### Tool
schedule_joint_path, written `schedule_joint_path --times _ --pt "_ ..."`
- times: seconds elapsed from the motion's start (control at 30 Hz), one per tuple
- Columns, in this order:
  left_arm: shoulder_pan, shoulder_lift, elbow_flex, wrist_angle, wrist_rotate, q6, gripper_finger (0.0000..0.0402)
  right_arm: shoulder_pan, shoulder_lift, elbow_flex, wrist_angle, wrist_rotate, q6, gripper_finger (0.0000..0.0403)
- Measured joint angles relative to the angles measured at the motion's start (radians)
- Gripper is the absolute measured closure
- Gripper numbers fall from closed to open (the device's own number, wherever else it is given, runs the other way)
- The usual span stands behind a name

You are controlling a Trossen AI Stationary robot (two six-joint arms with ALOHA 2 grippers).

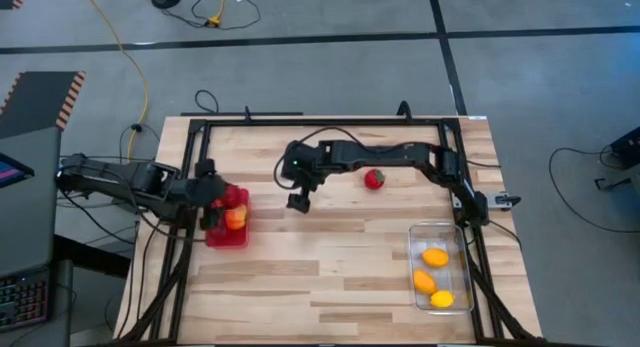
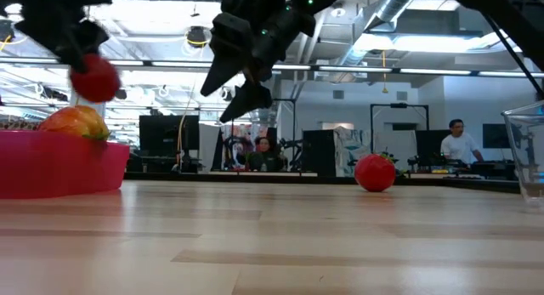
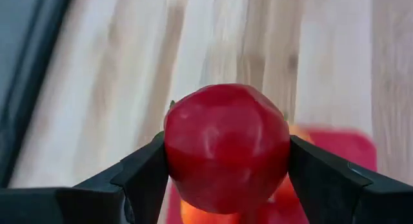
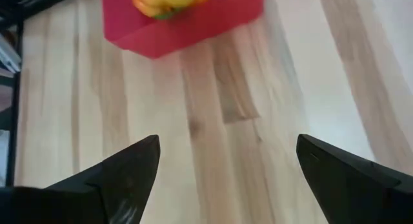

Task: Sort produce into baskets
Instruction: Put the left red tomato into the red bin

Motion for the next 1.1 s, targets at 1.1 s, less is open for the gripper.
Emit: schedule_joint_path --times 1.1 --pt "-0.001 0.15 -0.038 -0.207 0.227 -0.285 0.0132 -0.108 -0.01 -0.001 -0.254 0.026 -0.064 0.0011"
